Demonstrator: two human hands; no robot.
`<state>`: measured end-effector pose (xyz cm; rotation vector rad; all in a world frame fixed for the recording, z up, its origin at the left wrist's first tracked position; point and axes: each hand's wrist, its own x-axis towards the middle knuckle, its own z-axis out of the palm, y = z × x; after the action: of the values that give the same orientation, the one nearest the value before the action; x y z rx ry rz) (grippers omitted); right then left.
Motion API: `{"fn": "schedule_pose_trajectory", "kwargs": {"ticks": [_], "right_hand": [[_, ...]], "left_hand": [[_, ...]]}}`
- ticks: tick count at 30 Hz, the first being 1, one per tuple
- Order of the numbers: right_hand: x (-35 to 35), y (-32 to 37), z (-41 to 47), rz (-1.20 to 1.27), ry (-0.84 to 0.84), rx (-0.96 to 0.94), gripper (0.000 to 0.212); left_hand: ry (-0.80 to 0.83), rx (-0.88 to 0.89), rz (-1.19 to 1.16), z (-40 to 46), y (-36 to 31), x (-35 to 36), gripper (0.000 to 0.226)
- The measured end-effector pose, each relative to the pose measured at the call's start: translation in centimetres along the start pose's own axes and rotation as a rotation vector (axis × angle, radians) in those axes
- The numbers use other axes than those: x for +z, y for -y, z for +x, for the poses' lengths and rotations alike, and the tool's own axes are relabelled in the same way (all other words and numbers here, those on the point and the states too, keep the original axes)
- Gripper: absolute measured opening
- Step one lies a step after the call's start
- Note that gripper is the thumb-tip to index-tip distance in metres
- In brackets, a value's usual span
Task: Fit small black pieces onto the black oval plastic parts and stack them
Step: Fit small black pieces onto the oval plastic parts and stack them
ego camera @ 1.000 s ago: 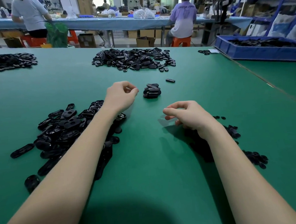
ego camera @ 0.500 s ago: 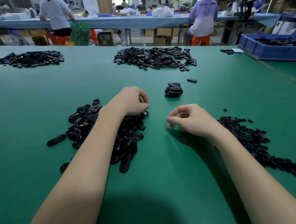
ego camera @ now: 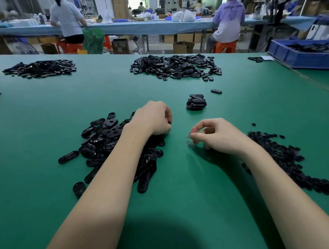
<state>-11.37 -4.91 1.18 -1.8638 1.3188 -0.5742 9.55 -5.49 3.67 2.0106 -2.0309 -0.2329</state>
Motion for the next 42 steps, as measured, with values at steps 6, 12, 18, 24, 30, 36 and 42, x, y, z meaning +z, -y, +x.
{"fn": "schedule_pose_trajectory", "kwargs": {"ticks": [6, 12, 18, 24, 30, 36, 42], "right_hand": [[-1.1, -0.5, 0.0, 0.155, -0.133, 0.015, 0.021], [-3.4, -1.0, -0.8, 0.241, -0.151, -0.009, 0.016], [-4.6, -1.1, -1.0, 0.28, -0.172, 0.026, 0.008], [-5.6, -0.8, -1.5, 0.089, -0.136, 0.072, 0.01], [-8.1, -0.5, -2.2, -0.467, -0.018, 0.243, 0.007], [-7.5, -0.6, -2.7, -0.554, 0.075, 0.311, 0.013], [-7.5, -0.6, -2.9, -0.515, 0.063, 0.292, 0.011]], "left_hand": [[0.024, 0.158, -0.41, 0.2, -1.8, -0.2, 0.01], [0.126, 0.233, -0.755, -0.2, -3.9, 0.0, 0.017], [0.163, 0.24, -0.762, -0.4, -4.0, 0.4, 0.022], [0.213, 0.268, -0.647, -0.4, -4.1, 0.8, 0.02], [0.219, 0.262, -0.637, -0.2, -4.1, 1.1, 0.018], [0.236, 0.261, -0.631, -0.2, -4.2, 1.5, 0.018], [0.223, 0.263, -0.633, -0.3, -4.3, 1.4, 0.018]]}}
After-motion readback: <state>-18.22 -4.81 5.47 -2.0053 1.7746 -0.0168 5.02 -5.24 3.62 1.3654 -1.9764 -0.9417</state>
